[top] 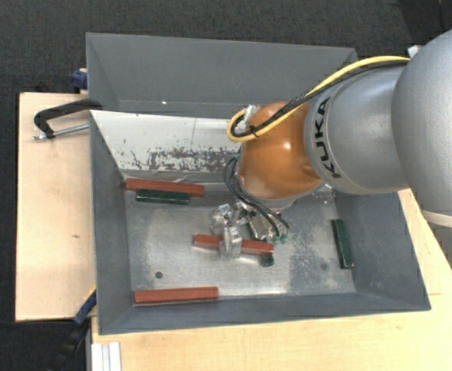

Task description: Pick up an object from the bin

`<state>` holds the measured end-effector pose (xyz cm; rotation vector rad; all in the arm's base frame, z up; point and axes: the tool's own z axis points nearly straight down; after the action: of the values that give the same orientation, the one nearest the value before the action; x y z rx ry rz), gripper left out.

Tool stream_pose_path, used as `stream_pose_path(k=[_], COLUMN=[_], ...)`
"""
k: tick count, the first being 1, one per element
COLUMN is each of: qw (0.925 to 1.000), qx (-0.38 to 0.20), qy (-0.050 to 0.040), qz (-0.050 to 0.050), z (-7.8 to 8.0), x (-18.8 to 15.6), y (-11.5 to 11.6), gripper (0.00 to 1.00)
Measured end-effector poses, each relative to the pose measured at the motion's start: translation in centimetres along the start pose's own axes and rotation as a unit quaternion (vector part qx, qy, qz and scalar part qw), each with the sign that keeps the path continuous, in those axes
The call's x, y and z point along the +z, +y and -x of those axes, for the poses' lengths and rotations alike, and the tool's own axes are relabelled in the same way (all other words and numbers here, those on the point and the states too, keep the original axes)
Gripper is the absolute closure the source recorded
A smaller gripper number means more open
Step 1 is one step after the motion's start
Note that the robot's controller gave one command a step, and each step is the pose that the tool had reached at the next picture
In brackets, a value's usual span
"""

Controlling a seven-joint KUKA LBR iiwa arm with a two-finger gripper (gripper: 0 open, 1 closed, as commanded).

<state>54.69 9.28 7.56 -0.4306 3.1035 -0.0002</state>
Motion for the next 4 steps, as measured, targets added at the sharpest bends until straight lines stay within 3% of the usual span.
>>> stream_pose_path(k=[1,2,3,4], qw=[1.0,0.999,0.997,0.9955], qx=[0.001,-0.045,-0.077,0.095], qy=[0.0,-0.0034,0.0035,-0.0028], qz=[0.0,-0.001,0.002,0.001], z=[0.0,-0.8,-1.2,-4.1], x=[0.0,0.0,-5.7,-21.7], y=[0.0,0.8,-0.2,4.2], gripper=[1.0,1.0,1.0,0.0])
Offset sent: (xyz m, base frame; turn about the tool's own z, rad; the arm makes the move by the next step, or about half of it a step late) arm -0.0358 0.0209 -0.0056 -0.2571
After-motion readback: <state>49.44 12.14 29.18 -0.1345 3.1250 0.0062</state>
